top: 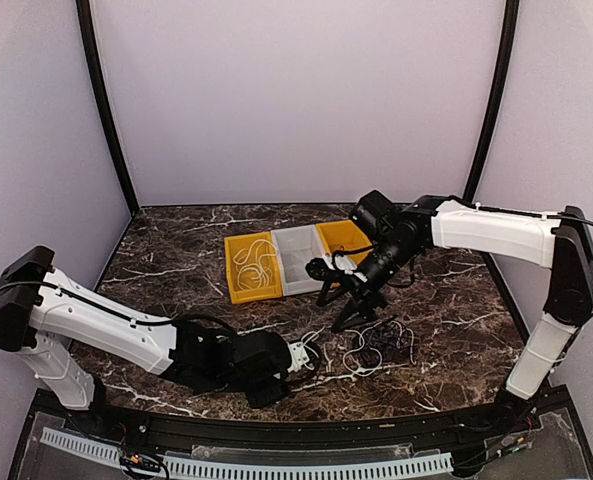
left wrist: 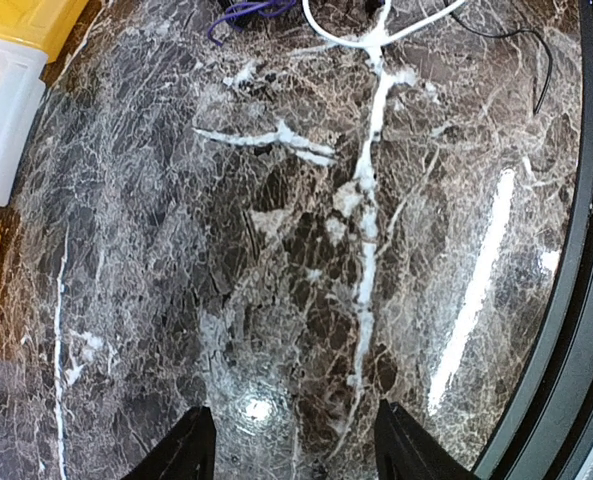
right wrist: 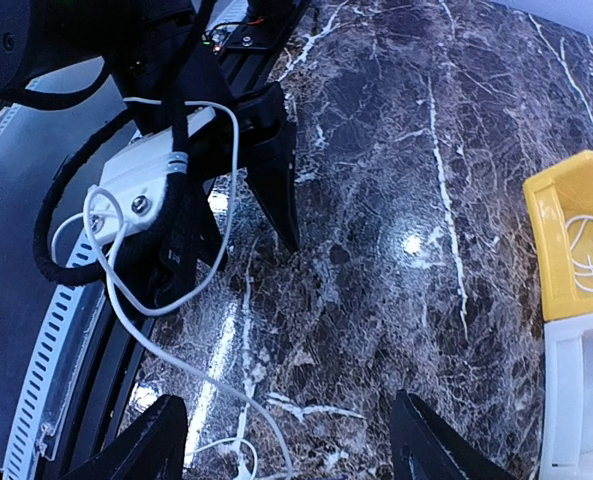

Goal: Untangle the cables

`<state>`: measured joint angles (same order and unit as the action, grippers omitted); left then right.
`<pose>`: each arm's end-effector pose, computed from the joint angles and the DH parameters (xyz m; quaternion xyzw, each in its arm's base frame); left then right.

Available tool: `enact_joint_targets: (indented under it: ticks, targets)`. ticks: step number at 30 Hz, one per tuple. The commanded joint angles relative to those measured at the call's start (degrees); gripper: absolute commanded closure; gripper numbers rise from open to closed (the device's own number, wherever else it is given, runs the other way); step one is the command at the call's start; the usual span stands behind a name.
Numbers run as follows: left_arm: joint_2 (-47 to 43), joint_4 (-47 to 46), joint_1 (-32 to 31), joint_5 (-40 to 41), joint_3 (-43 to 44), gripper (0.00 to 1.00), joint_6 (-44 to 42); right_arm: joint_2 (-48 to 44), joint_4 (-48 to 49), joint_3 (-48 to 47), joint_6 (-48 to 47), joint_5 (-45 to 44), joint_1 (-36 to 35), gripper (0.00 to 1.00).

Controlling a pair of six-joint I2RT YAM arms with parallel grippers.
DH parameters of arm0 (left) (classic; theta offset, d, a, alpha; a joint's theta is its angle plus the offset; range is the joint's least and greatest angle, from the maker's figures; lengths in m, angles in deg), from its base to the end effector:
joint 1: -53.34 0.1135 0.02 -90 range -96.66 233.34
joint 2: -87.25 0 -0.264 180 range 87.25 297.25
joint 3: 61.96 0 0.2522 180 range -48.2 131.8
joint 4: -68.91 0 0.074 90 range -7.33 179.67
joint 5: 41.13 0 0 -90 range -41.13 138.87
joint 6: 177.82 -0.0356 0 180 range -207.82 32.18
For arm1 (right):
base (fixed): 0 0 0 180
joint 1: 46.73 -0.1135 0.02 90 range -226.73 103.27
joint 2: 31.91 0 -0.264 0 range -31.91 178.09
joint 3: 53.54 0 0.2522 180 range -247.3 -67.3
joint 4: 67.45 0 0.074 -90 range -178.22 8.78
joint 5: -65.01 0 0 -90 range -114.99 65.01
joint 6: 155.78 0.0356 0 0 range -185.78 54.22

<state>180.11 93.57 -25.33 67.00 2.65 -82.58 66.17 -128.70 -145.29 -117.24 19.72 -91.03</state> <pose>0.0738 -0.3119 0.1718 0.5195 0.7805 -0.0989 0.3334 0.2299 0.2593 0.2553 -0.7225 0.5536 0.3611 0.2027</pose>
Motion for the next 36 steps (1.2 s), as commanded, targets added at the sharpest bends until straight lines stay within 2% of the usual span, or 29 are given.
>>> enact_joint_targets:
  ticks: [1,3,4,8,9,12,17,20,23,27,32,36]
  targets:
    - [-1.8,0.31,-0.34,1.19,1.5,0.43,-0.77,-0.31,0.34,-0.07,-0.76,-0.55,-2.2,0.29]
    - [-2.01,0.04,-0.34,1.36,1.53,0.43,-0.72,0.32,0.53,-0.12,-0.18,-0.1,-2.69,0.34]
    - [-2.14,-0.16,-0.34,1.37,1.53,0.43,-0.7,0.67,0.49,-0.32,0.19,0.12,-2.81,0.42]
    - [-1.87,-0.1,-0.34,1.74,1.61,0.43,-0.66,2.27,-2.96,-2.68,0.25,0.73,-2.69,0.97]
    - [-1.92,-0.02,-0.34,1.93,1.62,0.43,-0.55,2.24,-3.95,-3.14,0.1,0.59,-2.42,1.0]
    - [-2.17,0.19,-0.34,2.22,1.38,0.43,-0.26,0.37,-5.88,-3.77,0.33,2.39,1.54,1.0]
    - [-3.66,-0.42,-0.33,1.88,-1.34,0.43,1.02,-5.14,-7.01,-6.22,1.58,8.25,17.2,1.0]
    - [-4.44,-0.83,-0.34,1.48,-2.9,0.43,1.96,-8.43,-5.32,-6.66,3.53,12.02,26.21,1.0]
    - [-5.39,-1.42,-0.34,1.33,-4.81,0.43,2.96,-11.81,-0.42,-4.63,7.06,12.92,32.01,1.0]
    - [-6.27,-1.97,-0.33,2.48,-5.18,0.44,3.42,-16.54,5.73,0.84,9.73,11.51,33.82,1.0]
    - [-7.74,-4.87,-0.19,6.31,-2.55,0.4,2.5,-18.91,6.94,1.44,12.93,11.73,33.75,1.0]
    - [-9.88,-14.42,0.07,5.91,0.54,0.35,-0.3,-21.39,9.53,-0.14,17.91,13.12,33.62,1.0]
